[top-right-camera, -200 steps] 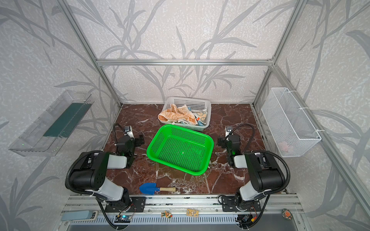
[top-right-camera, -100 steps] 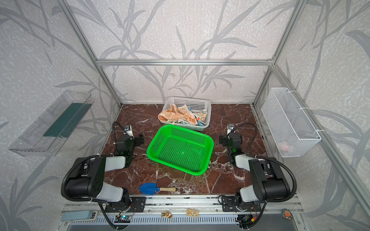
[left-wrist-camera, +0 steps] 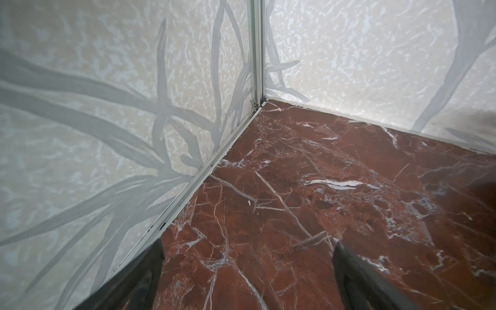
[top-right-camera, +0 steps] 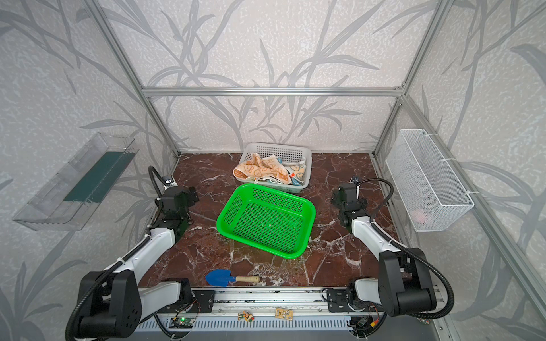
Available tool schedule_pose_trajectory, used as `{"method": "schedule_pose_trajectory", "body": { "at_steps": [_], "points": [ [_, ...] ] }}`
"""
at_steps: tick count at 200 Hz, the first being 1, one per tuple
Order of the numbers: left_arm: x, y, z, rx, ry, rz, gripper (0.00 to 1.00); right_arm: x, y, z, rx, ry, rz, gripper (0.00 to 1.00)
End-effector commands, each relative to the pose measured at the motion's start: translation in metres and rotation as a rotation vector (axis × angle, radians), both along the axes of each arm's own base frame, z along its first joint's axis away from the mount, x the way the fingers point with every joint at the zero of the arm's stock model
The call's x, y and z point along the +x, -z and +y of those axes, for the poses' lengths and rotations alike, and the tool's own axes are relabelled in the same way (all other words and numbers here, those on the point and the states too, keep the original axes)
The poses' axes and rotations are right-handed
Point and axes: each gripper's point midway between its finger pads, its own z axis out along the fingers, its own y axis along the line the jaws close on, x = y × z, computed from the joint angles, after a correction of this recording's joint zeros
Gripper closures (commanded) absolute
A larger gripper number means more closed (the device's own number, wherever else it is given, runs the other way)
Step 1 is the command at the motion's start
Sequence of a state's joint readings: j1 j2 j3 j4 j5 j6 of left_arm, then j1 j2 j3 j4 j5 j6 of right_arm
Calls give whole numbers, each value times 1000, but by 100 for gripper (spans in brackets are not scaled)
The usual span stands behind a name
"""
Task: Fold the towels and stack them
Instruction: 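Reach both grippers to the rims of the green basket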
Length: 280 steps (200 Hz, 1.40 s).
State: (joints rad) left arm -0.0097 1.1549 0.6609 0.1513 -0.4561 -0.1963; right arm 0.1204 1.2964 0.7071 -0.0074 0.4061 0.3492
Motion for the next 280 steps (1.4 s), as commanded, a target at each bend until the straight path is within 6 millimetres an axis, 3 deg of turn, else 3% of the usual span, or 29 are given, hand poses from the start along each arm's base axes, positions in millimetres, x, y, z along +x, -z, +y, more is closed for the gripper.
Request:
{"method": "schedule_pose_trajectory", "body": {
  "at_steps": [1,42,68,115,164,217,259,280],
  "points": [
    [-26,0,-9,-113,-54,123,1,-24,0,11,92,-20,115,1],
    [-47,21,-54,-363,39,183,1,-65,20,52,283,-167,215,1],
    [-63,40,-92,-514,148,272,1,-85,25,77,277,-272,278,1],
    [-76,46,-114,-577,203,308,1,-102,17,119,354,-402,273,1],
    [-68,54,-129,-607,257,388,1,-104,32,163,391,-482,347,5],
    [-63,58,-138,-638,290,407,1,-104,43,212,410,-556,399,17],
    [-64,59,-146,-668,300,463,1,-98,45,244,474,-545,404,46],
    [-64,55,-148,-679,306,473,1,-92,44,262,471,-552,414,52]
  ]
}}
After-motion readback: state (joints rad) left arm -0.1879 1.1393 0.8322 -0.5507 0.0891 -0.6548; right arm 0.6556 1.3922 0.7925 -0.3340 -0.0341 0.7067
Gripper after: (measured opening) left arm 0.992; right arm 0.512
